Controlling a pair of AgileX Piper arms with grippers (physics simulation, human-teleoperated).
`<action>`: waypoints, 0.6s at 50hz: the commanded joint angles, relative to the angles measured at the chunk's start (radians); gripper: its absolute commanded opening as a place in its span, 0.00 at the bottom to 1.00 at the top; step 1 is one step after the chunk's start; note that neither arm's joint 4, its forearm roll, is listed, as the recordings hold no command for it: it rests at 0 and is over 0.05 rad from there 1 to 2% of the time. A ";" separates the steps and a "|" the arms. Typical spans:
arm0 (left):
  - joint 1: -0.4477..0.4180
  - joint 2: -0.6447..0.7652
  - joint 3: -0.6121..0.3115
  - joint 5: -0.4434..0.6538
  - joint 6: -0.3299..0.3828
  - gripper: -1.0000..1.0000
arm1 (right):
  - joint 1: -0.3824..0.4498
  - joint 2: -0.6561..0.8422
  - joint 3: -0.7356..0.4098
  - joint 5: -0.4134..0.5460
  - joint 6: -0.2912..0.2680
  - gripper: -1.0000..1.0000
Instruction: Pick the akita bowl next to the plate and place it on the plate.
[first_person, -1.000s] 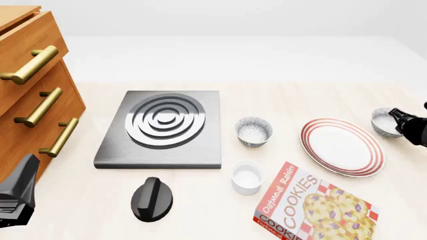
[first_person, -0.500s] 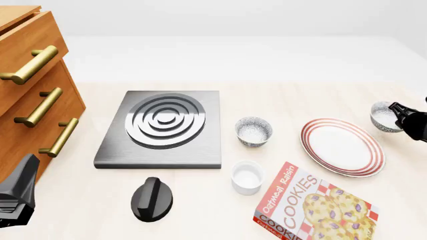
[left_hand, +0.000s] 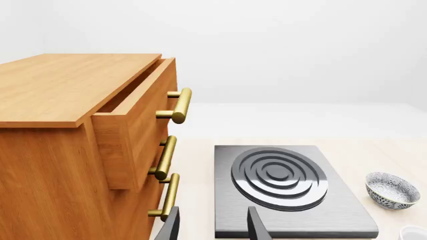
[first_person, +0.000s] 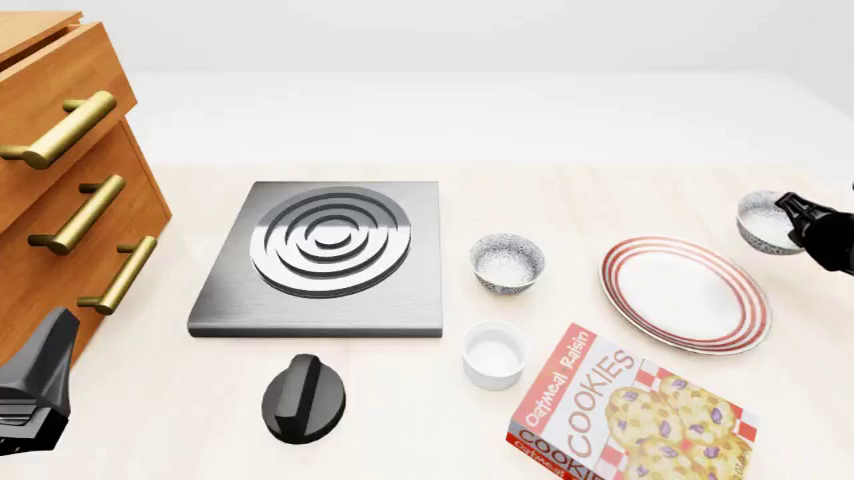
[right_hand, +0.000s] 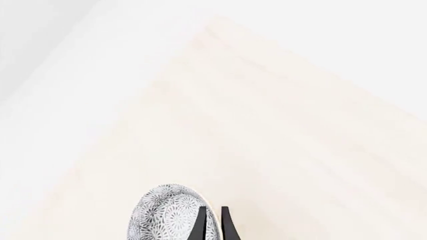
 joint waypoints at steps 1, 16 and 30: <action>0.000 0.000 0.000 0.000 0.000 1.00 | 0.018 -0.042 0.024 0.000 0.015 0.00; 0.000 0.000 0.000 0.000 0.000 1.00 | 0.048 -0.095 0.063 0.007 0.020 0.00; 0.000 0.000 0.000 0.000 0.000 1.00 | 0.074 -0.133 0.101 0.005 0.020 0.00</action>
